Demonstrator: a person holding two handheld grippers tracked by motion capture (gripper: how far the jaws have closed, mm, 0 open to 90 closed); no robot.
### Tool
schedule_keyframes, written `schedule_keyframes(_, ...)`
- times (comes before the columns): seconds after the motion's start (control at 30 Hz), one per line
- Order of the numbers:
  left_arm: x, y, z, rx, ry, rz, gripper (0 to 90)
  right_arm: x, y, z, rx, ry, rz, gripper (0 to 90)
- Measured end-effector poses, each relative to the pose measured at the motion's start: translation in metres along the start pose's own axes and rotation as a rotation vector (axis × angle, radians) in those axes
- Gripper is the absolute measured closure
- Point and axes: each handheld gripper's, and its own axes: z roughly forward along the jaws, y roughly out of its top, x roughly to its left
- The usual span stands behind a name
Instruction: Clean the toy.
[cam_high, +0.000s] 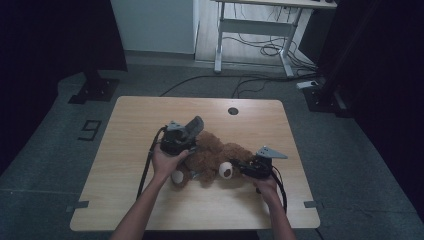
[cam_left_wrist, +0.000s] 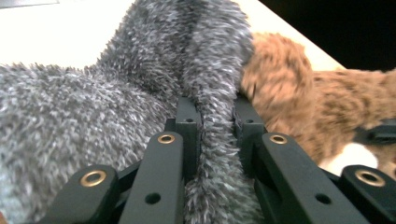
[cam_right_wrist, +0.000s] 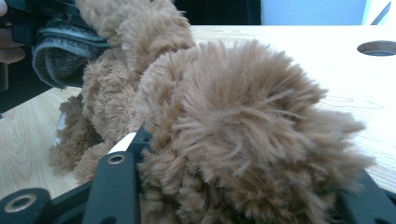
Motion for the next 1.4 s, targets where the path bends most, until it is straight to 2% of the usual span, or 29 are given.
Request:
schedule_keyframes(0.07, -0.01, 0.003, 0.007, 0.007, -0.033, 0.004, 76.5, 0.0, 0.0, 0.0, -0.002, 0.002, 0.0, 45.8)
schedule_keyframes(0.17, -0.028, 0.004, 0.018, 0.031, -0.054, 0.045, 76.5, 0.0, -0.001, 0.0, -0.002, 0.002, 0.002, 45.7)
schedule_keyframes(0.23, -0.038, 0.002, 0.024, 0.041, -0.046, 0.075, 76.5, 0.0, -0.001, 0.0, -0.001, -0.001, 0.003, 45.7)
schedule_keyframes(0.3, -0.043, 0.0, 0.027, 0.042, -0.022, 0.102, 76.7, 0.0, -0.001, 0.0, 0.003, -0.006, 0.005, 45.7)
schedule_keyframes(0.37, -0.04, -0.003, 0.025, 0.035, -0.018, 0.102, 76.9, -0.001, -0.001, -0.001, 0.005, -0.005, 0.011, 45.6)
schedule_keyframes(0.47, -0.028, -0.007, 0.018, 0.023, -0.008, 0.086, 77.2, 0.0, -0.002, -0.001, -0.001, -0.004, 0.004, 45.6)
schedule_keyframes(0.6, -0.009, -0.013, 0.003, 0.001, 0.025, 0.056, 77.3, 0.0, -0.003, -0.001, -0.005, -0.004, 0.006, 45.3)
schedule_keyframes(0.67, 0.002, -0.016, -0.005, -0.004, 0.055, 0.046, 77.3, 0.0, -0.003, -0.001, -0.006, -0.005, 0.006, 45.3)
schedule_keyframes(0.8, 0.027, -0.03, -0.019, 0.0, 0.092, -0.001, 77.2, 0.0, -0.004, -0.001, -0.009, -0.004, 0.012, 44.8)
schedule_keyframes(0.87, 0.038, -0.039, -0.023, -0.005, 0.09, -0.039, 77.2, -0.001, -0.004, -0.001, -0.01, -0.002, 0.018, 44.4)
schedule_keyframes(0.97, 0.045, -0.048, -0.027, -0.007, 0.092, -0.056, 77.2, -0.002, -0.004, -0.001, -0.011, -0.003, 0.022, 43.4)
schedule_keyframes(1.1, 0.049, -0.052, -0.037, -0.003, 0.1, -0.059, 77.1, -0.001, -0.004, -0.001, -0.01, -0.001, 0.022, 43.0)
schedule_keyframes(1.2, 0.046, -0.048, -0.041, -0.009, 0.105, -0.048, 77.2, -0.002, -0.004, -0.001, -0.013, 0.0, 0.03, 42.8)
schedule_keyframes(1.3, 0.033, -0.037, -0.044, -0.037, 0.087, -0.018, 77.2, -0.003, -0.004, -0.001, -0.014, -0.003, 0.042, 42.8)
schedule_keyframes(1.4, 0.014, -0.023, -0.039, -0.046, 0.042, 0.019, 77.2, -0.004, -0.004, 0.0, -0.017, -0.005, 0.053, 42.7)
